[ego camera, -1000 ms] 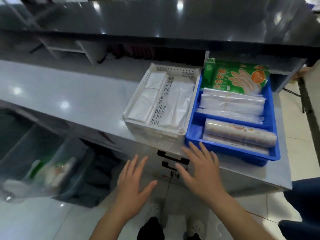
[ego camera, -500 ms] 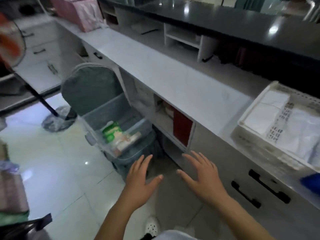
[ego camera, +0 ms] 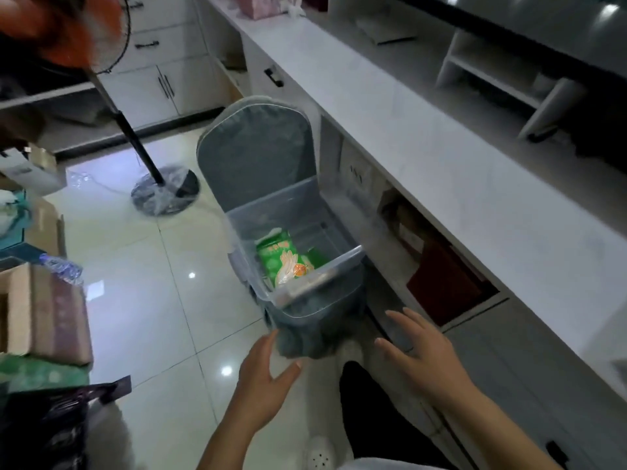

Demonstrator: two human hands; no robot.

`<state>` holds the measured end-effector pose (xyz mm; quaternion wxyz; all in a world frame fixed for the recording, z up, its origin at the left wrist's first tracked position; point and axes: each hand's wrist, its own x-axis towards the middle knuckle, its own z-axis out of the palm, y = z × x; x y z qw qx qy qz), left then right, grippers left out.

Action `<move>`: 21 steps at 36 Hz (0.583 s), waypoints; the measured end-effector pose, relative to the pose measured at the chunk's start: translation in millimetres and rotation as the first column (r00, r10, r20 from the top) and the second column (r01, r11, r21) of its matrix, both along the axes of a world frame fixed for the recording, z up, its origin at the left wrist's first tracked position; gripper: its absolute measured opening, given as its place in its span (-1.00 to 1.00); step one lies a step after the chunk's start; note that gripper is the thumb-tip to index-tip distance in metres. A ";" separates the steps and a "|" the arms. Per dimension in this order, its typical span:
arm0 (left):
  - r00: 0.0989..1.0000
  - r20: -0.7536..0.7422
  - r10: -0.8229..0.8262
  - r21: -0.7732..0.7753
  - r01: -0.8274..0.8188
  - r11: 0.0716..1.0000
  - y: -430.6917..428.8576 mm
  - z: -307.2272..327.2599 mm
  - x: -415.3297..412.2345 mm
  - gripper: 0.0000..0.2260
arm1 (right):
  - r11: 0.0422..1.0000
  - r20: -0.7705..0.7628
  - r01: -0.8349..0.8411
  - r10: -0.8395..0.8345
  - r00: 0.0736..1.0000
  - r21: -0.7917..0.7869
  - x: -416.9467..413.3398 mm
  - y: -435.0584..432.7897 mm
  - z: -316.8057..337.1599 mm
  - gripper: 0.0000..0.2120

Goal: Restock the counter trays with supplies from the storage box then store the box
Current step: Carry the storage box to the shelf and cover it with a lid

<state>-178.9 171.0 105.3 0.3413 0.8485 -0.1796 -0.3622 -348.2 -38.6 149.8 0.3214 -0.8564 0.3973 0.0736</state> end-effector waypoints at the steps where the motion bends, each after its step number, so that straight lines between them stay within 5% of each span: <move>1: 0.999 -0.024 0.025 0.000 -0.025 1.000 -3.7 -2.8 8.4 -0.39 | 1.000 0.002 -0.002 0.002 1.000 0.008 10.6 -8.1 -4.4 -0.22; 6: 0.964 -0.169 0.204 0.045 -0.199 0.979 -29.9 -20.0 66.0 -0.40 | 0.999 0.006 -0.041 0.041 0.999 -0.007 81.3 -66.1 -30.0 -0.40; 13: 0.807 -0.336 0.486 0.097 -0.484 0.870 -85.3 -46.7 163.7 -0.44 | 0.994 -0.092 -0.063 0.071 0.993 0.088 203.1 -175.0 -93.0 -0.24; 21: 0.693 -0.367 0.620 0.255 -0.566 0.784 -137.1 -89.8 254.4 -0.34 | 0.976 -0.250 0.040 0.015 0.968 0.214 313.4 -265.0 -164.5 -0.18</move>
